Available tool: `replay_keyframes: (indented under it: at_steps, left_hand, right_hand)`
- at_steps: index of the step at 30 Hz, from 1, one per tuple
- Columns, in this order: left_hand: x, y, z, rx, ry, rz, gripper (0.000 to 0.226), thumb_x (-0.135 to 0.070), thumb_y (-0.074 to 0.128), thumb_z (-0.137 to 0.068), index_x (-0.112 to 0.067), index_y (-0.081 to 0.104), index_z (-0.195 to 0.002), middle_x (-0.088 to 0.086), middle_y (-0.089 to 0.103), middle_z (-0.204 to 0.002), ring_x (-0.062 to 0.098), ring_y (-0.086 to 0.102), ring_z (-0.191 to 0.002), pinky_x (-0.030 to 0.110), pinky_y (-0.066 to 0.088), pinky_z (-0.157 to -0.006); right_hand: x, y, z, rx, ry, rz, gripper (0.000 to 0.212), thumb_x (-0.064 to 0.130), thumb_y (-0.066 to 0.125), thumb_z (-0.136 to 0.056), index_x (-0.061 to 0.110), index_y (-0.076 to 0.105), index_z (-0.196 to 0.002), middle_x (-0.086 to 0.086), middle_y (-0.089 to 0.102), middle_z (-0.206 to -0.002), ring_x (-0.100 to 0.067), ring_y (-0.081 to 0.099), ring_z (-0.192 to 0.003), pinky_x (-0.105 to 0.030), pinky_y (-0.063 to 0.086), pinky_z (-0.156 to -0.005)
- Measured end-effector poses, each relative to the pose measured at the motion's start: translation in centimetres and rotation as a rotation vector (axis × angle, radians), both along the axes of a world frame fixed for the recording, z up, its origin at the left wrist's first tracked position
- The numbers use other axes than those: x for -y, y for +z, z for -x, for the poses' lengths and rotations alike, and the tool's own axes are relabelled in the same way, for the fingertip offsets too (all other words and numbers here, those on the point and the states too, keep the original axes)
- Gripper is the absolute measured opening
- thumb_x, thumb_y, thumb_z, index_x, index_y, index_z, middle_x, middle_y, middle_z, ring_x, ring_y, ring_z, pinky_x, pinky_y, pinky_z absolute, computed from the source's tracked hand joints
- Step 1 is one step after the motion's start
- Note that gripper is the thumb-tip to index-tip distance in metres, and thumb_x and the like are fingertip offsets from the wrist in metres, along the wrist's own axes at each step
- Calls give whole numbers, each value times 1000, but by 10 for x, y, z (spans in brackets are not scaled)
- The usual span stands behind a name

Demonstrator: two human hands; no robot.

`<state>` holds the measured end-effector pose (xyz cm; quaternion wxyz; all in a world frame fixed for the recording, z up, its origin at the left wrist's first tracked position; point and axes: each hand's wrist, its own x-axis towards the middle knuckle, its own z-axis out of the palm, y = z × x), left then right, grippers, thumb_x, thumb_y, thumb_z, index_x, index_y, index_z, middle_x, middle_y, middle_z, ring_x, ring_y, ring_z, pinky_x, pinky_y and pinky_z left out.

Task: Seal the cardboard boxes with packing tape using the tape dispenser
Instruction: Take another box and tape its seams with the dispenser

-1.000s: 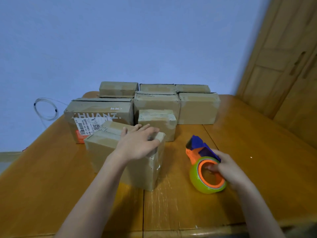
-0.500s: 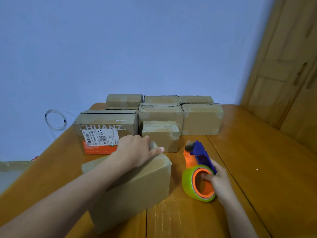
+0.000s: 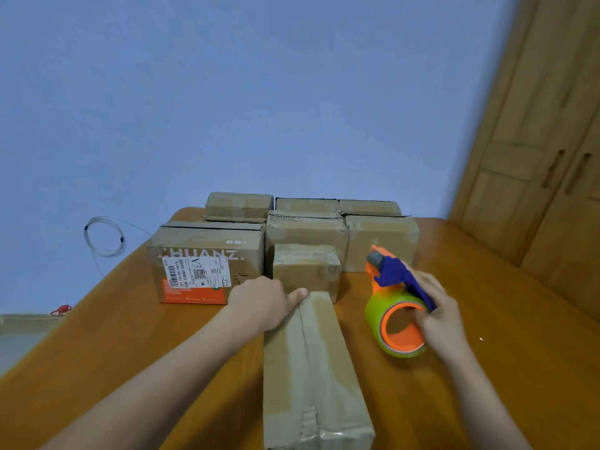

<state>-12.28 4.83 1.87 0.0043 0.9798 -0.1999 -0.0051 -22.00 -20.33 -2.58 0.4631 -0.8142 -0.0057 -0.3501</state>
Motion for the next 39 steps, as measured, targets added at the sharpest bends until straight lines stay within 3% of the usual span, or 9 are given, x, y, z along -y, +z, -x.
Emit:
replay_keyframes:
  at_steps: [3, 5, 9, 11, 14, 20, 29, 33, 39]
  left_hand:
    - [-3, 14, 7, 222, -37, 36, 65, -70, 18, -91, -16, 55, -90, -1, 52, -76, 17, 52, -75, 29, 40, -62]
    - [-1, 26, 14, 261, -125, 318, 60, -65, 22, -94, -15, 51, -79, -2, 51, -71, 15, 50, -69, 27, 34, -55]
    - [10, 49, 35, -251, -261, 1003, 63, -60, 31, -95, -9, 64, -78, 2, 62, -71, 17, 58, -65, 30, 47, -67]
    - [17, 55, 41, -496, -271, 1177, 61, -58, 32, -96, -9, 65, -79, 1, 58, -69, 15, 54, -63, 28, 47, -67]
    - [22, 62, 42, -664, -271, 1312, 57, -56, 37, -95, -9, 62, -78, 6, 58, -70, 17, 53, -64, 28, 49, -62]
    - [20, 61, 35, -763, -289, 1387, 42, -50, 51, -93, -11, 60, -80, 2, 56, -67, 16, 51, -60, 29, 50, -59]
    - [17, 54, 26, -932, -332, 1406, 24, -35, 52, -93, -13, 57, -86, -5, 56, -64, 8, 50, -57, 28, 52, -64]
    - [10, 53, 22, -955, -412, 1352, 24, -37, 56, -84, -13, 61, -85, -2, 60, -72, 11, 54, -63, 33, 54, -72]
    - [-8, 57, 10, -1061, -558, 1249, 20, -27, 55, -91, -15, 70, -86, 7, 66, -91, 18, 63, -81, 39, 55, -83]
  right_hand:
    - [3, 18, 0, 56, 26, 126, 104, -27, 43, -60, 58, 56, -119, 29, 55, -112, 5, 53, -108, -7, 40, -85]
    - [0, 32, 2, 101, 52, 209, 98, -15, 41, -56, 57, 53, -123, 30, 53, -113, 5, 52, -110, -7, 39, -86]
    - [-7, 50, 4, 162, 103, 298, 93, -11, 42, -57, 48, 51, -128, 28, 52, -117, 0, 50, -112, -8, 41, -84]
    - [-10, 54, 3, 187, 109, 325, 92, -11, 42, -56, 44, 51, -129, 24, 52, -119, -5, 51, -115, -10, 40, -88]
    - [-15, 59, 1, 200, 112, 372, 97, -12, 42, -53, 46, 53, -129, 18, 53, -121, -9, 51, -116, -13, 38, -92]
    - [-22, 63, 1, 207, 120, 405, 94, -14, 42, -54, 41, 52, -130, 6, 55, -123, -7, 50, -117, -9, 37, -91]
    - [-24, 69, 0, 215, 141, 461, 87, -17, 41, -56, 24, 58, -130, 1, 55, -123, -4, 50, -116, -10, 38, -90]
    - [-21, 71, 1, 220, 144, 481, 90, -18, 41, -55, 28, 54, -131, 7, 54, -124, -3, 50, -117, -9, 38, -91]
    - [-16, 80, 1, 226, 160, 564, 87, -20, 48, -63, 31, 51, -133, 8, 52, -126, -2, 48, -117, -9, 39, -88]
